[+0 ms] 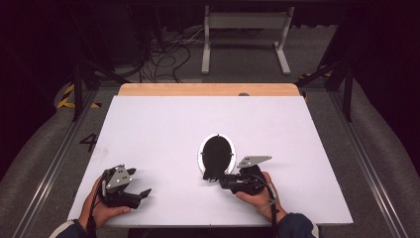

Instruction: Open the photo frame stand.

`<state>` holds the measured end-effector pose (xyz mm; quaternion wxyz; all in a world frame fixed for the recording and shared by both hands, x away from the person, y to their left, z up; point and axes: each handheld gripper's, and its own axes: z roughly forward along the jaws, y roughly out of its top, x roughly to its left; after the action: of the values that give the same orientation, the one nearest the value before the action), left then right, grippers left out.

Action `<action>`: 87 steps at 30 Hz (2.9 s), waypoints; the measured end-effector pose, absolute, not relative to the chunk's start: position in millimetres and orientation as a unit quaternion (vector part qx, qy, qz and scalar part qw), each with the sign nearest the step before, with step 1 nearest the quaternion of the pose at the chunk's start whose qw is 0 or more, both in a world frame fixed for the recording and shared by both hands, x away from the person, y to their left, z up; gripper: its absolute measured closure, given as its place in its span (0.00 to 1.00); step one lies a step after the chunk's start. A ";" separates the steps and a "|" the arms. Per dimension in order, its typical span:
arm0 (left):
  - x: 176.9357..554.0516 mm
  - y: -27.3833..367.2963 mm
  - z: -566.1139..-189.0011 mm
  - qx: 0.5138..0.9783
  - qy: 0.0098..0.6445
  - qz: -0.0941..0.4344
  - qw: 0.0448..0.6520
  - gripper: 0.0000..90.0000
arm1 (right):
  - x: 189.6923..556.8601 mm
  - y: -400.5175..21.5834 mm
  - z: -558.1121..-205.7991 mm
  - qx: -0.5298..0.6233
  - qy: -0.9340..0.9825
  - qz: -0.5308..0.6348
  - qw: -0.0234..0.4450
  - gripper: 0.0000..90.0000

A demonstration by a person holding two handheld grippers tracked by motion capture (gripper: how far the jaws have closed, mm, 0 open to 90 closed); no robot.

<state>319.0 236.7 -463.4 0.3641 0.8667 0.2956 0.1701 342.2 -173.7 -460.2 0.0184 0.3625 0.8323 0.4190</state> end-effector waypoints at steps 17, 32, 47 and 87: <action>334.8 202.7 -464.2 0.876 0.269 0.154 0.370 0.15 | 363.1 -187.4 -465.9 0.436 0.743 0.500 -0.089 0.57; 331.2 195.8 -464.8 0.888 0.245 0.147 0.361 0.14 | 345.7 -167.0 -455.5 0.381 0.832 0.403 -0.015 0.53; 332.9 194.3 -465.2 0.888 0.247 0.148 0.358 0.14 | 354.6 -177.5 -458.5 0.422 0.766 0.480 -0.064 0.57; 426.4 118.1 -464.1 0.859 0.291 -0.009 0.421 0.16 | 374.0 -173.2 -468.4 0.452 0.703 0.539 -0.105 0.68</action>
<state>426.4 118.1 -464.1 0.4209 0.8591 0.2912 -0.0087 374.0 -173.2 -468.4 -0.1050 0.4518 0.7030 0.5390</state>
